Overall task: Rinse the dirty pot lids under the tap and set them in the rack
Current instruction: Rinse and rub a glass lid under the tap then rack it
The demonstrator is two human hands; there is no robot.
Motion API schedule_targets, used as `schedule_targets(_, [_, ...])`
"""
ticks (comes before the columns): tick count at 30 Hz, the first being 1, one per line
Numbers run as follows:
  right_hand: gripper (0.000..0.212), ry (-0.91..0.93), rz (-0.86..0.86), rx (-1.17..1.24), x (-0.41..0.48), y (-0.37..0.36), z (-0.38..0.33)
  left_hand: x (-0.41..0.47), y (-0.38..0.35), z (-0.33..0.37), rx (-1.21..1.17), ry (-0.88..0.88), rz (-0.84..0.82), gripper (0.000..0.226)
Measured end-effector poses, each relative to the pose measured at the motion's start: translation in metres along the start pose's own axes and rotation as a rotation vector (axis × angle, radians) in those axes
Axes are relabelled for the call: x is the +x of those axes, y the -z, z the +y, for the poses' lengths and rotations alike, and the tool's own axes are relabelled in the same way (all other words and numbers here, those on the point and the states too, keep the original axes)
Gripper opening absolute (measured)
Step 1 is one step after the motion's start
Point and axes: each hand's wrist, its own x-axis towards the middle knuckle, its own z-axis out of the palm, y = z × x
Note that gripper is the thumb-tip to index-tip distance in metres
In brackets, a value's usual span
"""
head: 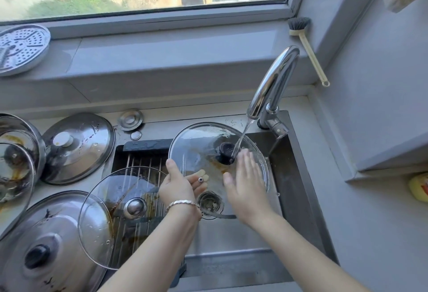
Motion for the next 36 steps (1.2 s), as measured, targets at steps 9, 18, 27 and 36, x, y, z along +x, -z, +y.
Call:
schedule_targets(9, [0.057, -0.24, -0.176, 0.608, 0.049, 0.046, 0.024, -0.008, 0.002, -0.001, 0.195, -0.15, -0.129, 0.049])
schedule_targets(18, [0.053, 0.376, -0.151, -0.081, 0.023, 0.016, -0.044, -0.005, -0.01, -0.011, 0.327, -0.065, -0.059, 0.049])
schedule_targets(27, [0.062, 0.458, -0.135, -0.178, -0.039, 0.038, 0.019, 0.003, -0.008, -0.018, 0.04, 0.389, -0.224, 0.042])
schedule_targets(36, [0.028, 0.208, -0.268, -0.178, 0.015, 0.094, 0.036, 0.015, 0.02, -0.008, 1.115, -0.443, -0.461, 0.034])
